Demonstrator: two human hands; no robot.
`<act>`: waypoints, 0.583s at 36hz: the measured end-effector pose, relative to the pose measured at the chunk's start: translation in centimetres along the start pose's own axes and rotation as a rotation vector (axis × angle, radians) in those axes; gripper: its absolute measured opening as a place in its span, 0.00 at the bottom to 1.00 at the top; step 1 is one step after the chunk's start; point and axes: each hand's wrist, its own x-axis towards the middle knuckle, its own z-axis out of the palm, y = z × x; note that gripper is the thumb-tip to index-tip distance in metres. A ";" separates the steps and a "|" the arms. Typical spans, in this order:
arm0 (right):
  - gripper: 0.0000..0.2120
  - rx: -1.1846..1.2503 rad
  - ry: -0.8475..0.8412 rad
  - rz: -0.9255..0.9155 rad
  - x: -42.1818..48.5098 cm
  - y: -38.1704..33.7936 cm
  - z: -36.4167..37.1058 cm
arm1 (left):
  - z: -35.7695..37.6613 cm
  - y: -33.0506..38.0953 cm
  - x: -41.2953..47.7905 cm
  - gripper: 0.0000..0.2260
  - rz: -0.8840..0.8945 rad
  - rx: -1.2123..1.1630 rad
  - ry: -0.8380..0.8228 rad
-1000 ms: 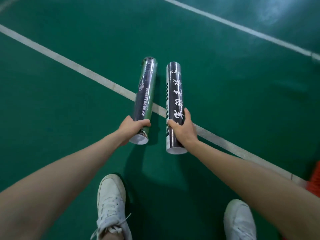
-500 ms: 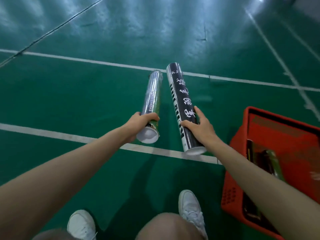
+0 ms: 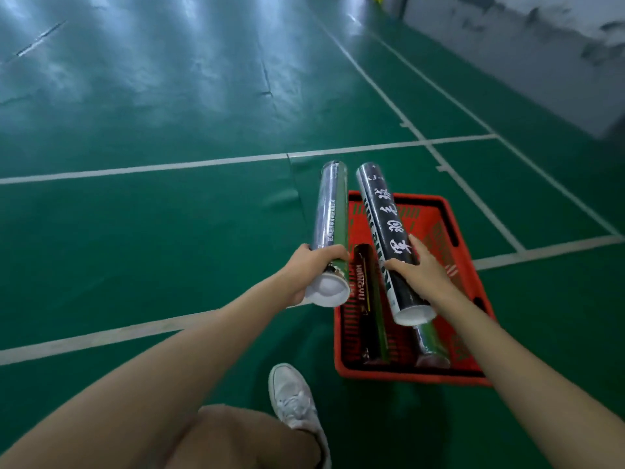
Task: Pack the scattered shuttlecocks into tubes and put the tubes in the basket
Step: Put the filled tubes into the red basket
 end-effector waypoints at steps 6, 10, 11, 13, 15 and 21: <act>0.41 -0.043 0.022 0.164 1.0 6.9 -1.6 | 4.6 -1.4 2.8 0.25 -0.033 0.114 -0.050; 0.39 -0.085 0.002 0.247 2.2 10.2 -0.7 | 6.6 -2.7 4.6 0.28 -0.035 0.238 -0.079; 0.39 -0.086 -0.011 0.266 2.5 10.9 -0.3 | 7.0 -2.9 5.1 0.28 -0.037 0.254 -0.084; 0.40 -0.090 -0.024 0.279 3.0 11.8 0.7 | 7.5 -3.4 5.8 0.27 -0.044 0.304 -0.083; 0.40 -0.100 -0.030 0.284 3.6 12.5 1.8 | 7.7 -3.9 6.5 0.29 -0.043 0.385 -0.072; 0.39 -0.226 -0.043 0.246 5.4 13.2 5.7 | 7.4 -5.4 7.9 0.31 -0.038 0.521 -0.022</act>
